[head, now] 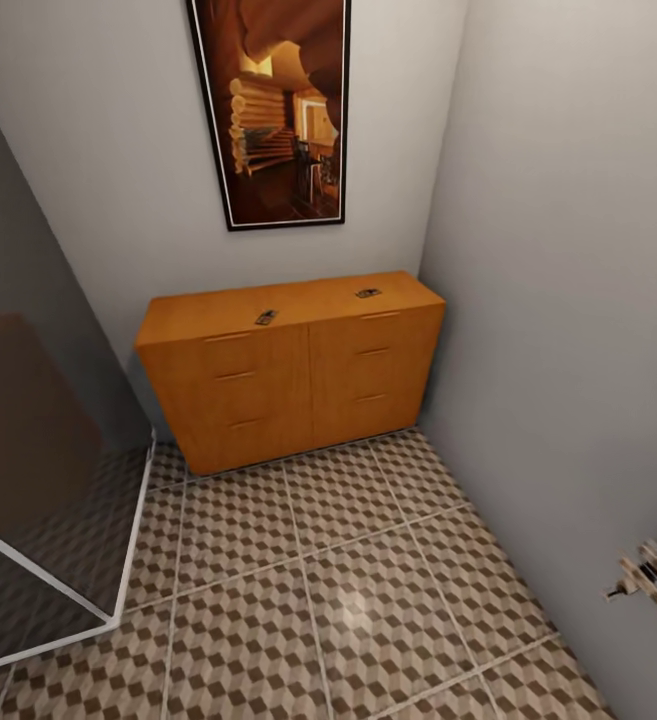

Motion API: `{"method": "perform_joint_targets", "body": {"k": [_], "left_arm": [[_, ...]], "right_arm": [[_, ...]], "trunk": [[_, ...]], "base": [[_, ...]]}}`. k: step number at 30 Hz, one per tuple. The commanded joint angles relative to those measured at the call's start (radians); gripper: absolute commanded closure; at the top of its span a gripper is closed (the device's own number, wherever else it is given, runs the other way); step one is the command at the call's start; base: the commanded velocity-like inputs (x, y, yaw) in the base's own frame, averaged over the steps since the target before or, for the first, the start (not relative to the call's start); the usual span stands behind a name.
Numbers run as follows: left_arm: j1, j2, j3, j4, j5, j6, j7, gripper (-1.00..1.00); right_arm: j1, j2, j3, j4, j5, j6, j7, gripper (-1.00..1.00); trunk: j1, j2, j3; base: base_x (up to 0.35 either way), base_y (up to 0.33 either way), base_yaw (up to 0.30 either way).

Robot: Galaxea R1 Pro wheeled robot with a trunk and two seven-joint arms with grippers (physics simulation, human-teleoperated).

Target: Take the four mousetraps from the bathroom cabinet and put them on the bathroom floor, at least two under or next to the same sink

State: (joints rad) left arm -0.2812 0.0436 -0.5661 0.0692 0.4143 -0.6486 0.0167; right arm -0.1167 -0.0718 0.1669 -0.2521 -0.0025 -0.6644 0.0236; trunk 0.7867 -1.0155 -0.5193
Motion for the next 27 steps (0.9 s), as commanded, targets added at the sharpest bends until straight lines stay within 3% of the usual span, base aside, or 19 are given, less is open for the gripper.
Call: {"method": "perform_joint_targets", "body": {"k": [1, 12, 27], "left_arm": [[-0.001, -0.001, -0.009, 0.003, 0.004, -0.005, 0.002, -1.00], [-0.001, -0.001, -0.009, 0.003, 0.004, -0.005, 0.002, -1.00], [-0.001, -0.001, -0.009, 0.003, 0.004, -0.005, 0.002, -1.00]], "right_arm": [[-0.001, 0.000, 0.001, 0.001, -0.001, -0.003, 0.002, -1.00], [0.000, 0.000, 0.000, 0.001, -0.001, -0.003, 0.002, -1.00], [-0.001, 0.000, 0.002, 0.001, 0.000, -0.003, 0.002, -1.00]], "trunk": [[0.001, -0.001, -0.001], [0.001, -0.001, -0.001], [0.001, -0.001, -0.001]], "base": [[0.317, 0.000, 0.000], [0.280, 0.000, 0.000], [0.034, 0.000, 0.000]]}}
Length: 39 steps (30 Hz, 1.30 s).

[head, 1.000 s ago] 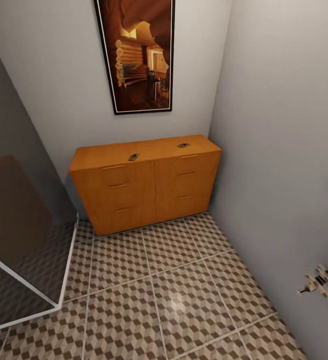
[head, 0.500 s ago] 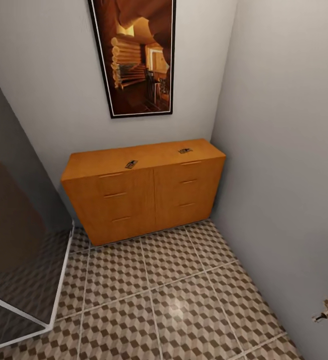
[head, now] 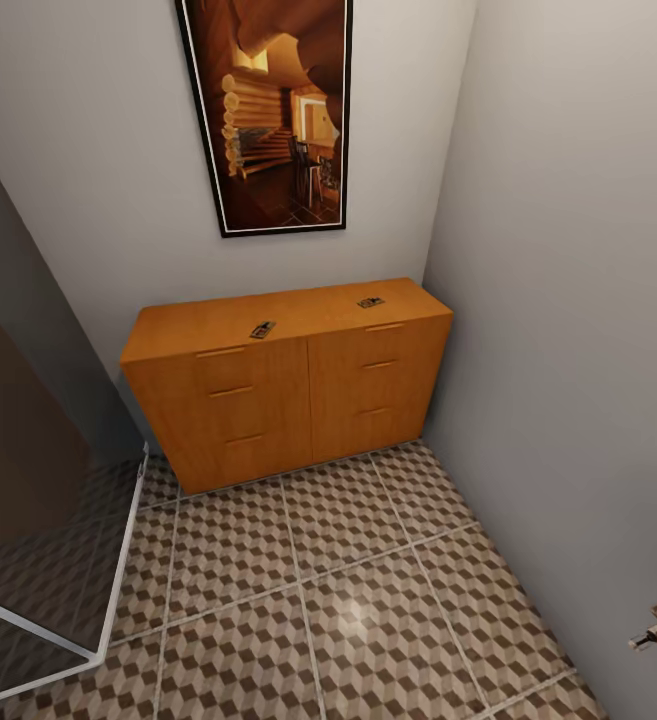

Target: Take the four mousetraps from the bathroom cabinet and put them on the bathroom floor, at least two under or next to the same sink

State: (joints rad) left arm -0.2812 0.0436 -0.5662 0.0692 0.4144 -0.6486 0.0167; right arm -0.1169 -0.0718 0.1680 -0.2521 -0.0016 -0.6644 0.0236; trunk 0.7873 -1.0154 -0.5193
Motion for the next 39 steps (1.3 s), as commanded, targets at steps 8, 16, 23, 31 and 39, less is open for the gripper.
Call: {"method": "perform_joint_targets", "body": {"k": [8, 16, 23, 31, 39], "left_arm": [[-0.001, -0.001, -0.008, 0.003, 0.004, -0.005, 0.002, -1.00], [-0.001, -0.001, -0.009, 0.003, 0.004, -0.005, 0.002, -1.00], [-0.001, -0.001, -0.008, 0.003, 0.004, -0.005, 0.002, -1.00], [-0.001, -0.001, -0.008, 0.003, 0.004, -0.005, 0.002, -1.00], [-0.001, -0.001, -0.008, 0.003, 0.004, -0.005, 0.002, -1.00]], "right_arm": [[-0.001, 0.000, 0.001, 0.001, 0.000, -0.003, 0.002, -1.00], [0.000, 0.000, 0.001, 0.001, 0.000, -0.003, 0.002, -1.00], [-0.001, 0.000, 0.001, 0.001, 0.000, -0.003, 0.002, -1.00], [0.000, 0.000, 0.000, 0.001, 0.000, -0.003, 0.002, -1.00], [0.000, 0.000, 0.001, 0.001, 0.000, -0.003, 0.002, -1.00]], "trunk": [[0.000, -0.001, -0.001], [0.000, -0.001, -0.001], [0.000, -0.001, -0.001], [0.000, -0.001, -0.001], [0.000, -0.001, -0.001]], "base": [[0.000, 0.000, 0.000], [0.000, 0.000, 0.000], [0.000, 0.000, 0.000], [0.000, 0.000, 0.000], [0.000, 0.000, 0.000]]}}
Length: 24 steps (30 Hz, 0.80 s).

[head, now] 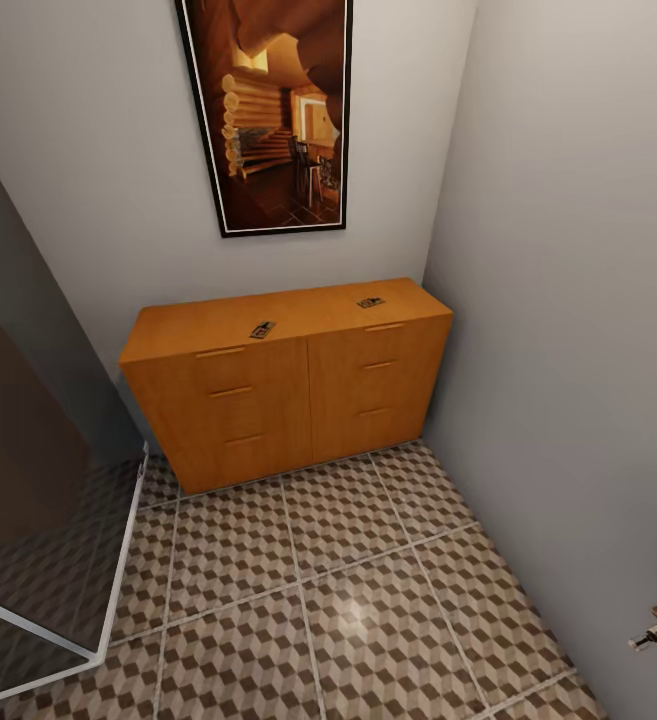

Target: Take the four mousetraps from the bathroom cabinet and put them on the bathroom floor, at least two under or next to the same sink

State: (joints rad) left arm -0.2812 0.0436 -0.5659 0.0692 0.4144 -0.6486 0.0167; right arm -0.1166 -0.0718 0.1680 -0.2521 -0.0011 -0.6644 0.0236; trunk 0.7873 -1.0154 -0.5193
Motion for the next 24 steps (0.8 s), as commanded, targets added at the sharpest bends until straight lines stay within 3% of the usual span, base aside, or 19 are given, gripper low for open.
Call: {"method": "perform_joint_targets", "body": {"k": [1, 24], "left_arm": [[-0.001, -0.001, -0.009, 0.003, 0.004, -0.005, 0.002, -1.00], [-0.001, -0.001, -0.009, 0.003, 0.004, -0.005, 0.002, -1.00]], "right_arm": [[-0.001, 0.000, 0.001, 0.001, 0.000, -0.003, 0.002, -1.00], [-0.001, 0.000, 0.001, 0.001, 0.000, -0.003, 0.002, -1.00]], "trunk": [[0.000, -0.001, -0.001], [0.000, -0.001, -0.001]], "base": [[0.000, 0.000, 0.000], [0.000, 0.000, 0.000]]}}
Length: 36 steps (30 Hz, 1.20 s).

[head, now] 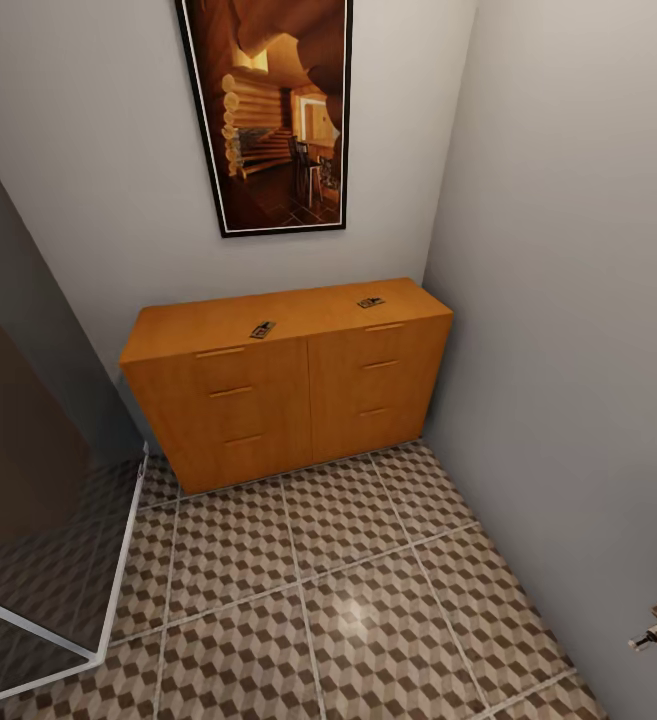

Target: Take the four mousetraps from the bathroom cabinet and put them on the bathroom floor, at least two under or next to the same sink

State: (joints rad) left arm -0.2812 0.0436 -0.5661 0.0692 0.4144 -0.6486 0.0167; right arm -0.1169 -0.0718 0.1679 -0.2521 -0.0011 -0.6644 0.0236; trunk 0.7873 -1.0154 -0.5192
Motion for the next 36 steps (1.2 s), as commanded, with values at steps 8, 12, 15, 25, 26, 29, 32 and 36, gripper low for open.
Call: {"method": "perform_joint_targets", "body": {"k": [8, 12, 15, 25, 26, 29, 32, 36], "left_arm": [[-0.001, -0.001, -0.009, 0.003, 0.004, -0.005, 0.002, -1.00], [-0.001, -0.001, -0.008, 0.003, 0.004, -0.005, 0.002, -1.00], [-0.001, -0.001, -0.008, 0.003, 0.004, -0.005, 0.002, -1.00], [-0.001, -0.001, -0.009, 0.003, 0.004, -0.005, 0.002, -1.00], [-0.001, -0.001, -0.009, 0.003, 0.004, -0.005, 0.002, -1.00], [-0.001, -0.001, -0.009, 0.003, 0.004, -0.005, 0.002, -1.00], [-0.001, -0.001, -0.008, 0.003, 0.004, -0.005, 0.002, -1.00], [-0.001, -0.001, -0.009, 0.003, 0.004, -0.005, 0.002, -1.00]], "right_arm": [[0.000, 0.000, 0.001, 0.001, 0.000, -0.003, 0.002, -1.00], [-0.001, 0.000, 0.001, 0.001, 0.000, -0.003, 0.002, -1.00], [0.000, 0.000, 0.001, 0.001, 0.000, -0.003, 0.002, -1.00], [0.000, 0.000, 0.001, 0.001, 0.000, -0.003, 0.002, -1.00], [0.000, 0.000, 0.001, 0.001, 0.000, -0.003, 0.002, -1.00], [0.000, 0.000, 0.001, 0.001, 0.000, -0.003, 0.002, -1.00], [0.000, 0.000, 0.001, 0.001, 0.000, -0.003, 0.002, -1.00], [-0.001, 0.000, 0.001, 0.001, 0.000, -0.003, 0.002, -1.00]], "trunk": [[0.000, -0.001, 0.002], [0.000, -0.001, 0.006], [0.000, -0.001, 0.011], [0.000, -0.001, 0.027], [0.000, -0.001, 0.028], [0.000, -0.001, 0.033], [0.000, -0.001, 0.038], [0.000, -0.001, 0.044]], "base": [[0.000, 0.000, 0.000], [0.000, 0.000, 0.000], [0.000, 0.000, 0.000], [0.000, 0.000, 0.000], [0.000, 0.000, 0.000], [0.000, 0.000, 0.000], [0.000, 0.000, 0.000], [0.000, 0.000, 0.000]]}}
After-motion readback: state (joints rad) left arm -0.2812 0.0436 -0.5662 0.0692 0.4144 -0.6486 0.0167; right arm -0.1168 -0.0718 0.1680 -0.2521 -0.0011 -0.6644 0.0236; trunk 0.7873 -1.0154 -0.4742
